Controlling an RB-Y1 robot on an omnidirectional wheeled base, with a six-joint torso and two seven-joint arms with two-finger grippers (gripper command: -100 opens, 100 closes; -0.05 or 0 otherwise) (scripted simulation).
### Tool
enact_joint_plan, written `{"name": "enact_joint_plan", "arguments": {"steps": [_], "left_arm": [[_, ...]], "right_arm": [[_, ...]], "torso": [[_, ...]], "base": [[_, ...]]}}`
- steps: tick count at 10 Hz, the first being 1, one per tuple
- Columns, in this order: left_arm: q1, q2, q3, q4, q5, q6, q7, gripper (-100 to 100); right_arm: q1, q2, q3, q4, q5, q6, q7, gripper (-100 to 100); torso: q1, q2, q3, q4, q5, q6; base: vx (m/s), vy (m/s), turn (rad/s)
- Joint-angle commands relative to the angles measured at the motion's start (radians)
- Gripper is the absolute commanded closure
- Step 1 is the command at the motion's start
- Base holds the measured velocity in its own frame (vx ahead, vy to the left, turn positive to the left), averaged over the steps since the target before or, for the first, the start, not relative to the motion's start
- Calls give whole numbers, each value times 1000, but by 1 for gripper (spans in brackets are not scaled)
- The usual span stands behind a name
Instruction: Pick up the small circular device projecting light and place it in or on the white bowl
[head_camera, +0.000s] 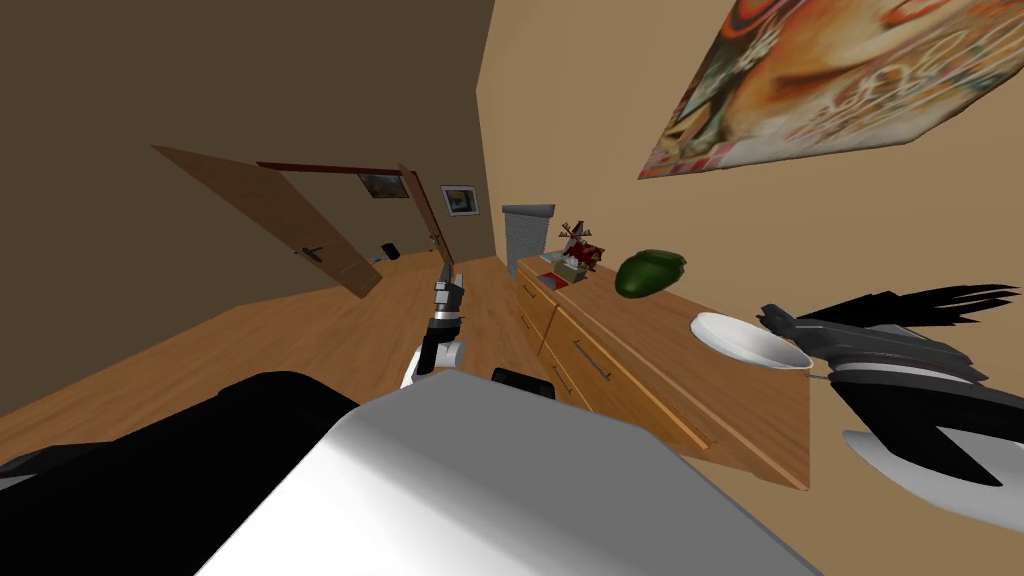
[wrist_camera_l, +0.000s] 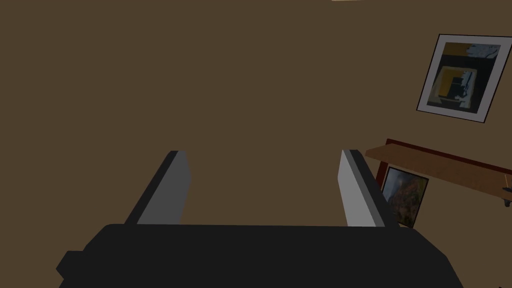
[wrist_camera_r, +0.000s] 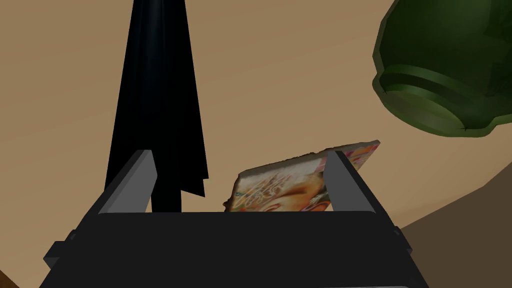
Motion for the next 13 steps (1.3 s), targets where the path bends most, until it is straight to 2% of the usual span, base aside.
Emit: {"name": "enact_joint_plan", "arguments": {"steps": [1,2,10,11,12,13], "left_arm": [[0,0,0,0,0,0,0,0],[0,0,0,0,0,0,0,0],[0,0,0,0,0,0,0,0],[0,0,0,0,0,0,0,0],[0,0,0,0,0,0,0,0],[0,0,0,0,0,0,0,0]], "right_arm": [[0,0,0,0,0,0,0,0],[22,-43,-11,-9,-26,14,-18,-100],[109,-218,-56,-47,-129,70,-92,-100],[104,-203,-53,-46,-120,66,-85,-100],[105,-205,-54,-47,-122,67,-87,0],[105,-205,-54,-47,-122,67,-87,0]], "torso": [[0,0,0,0,0,0],[0,0,0,0,0,0],[3,0,0,0,2,0],[4,0,0,0,2,0],[3,0,0,0,2,0],[2,0,0,0,1,0]], "base": [[0,0,0],[6,13,-36],[9,21,-26],[3,10,-6],[0,0,0],[0,0,0]]}}
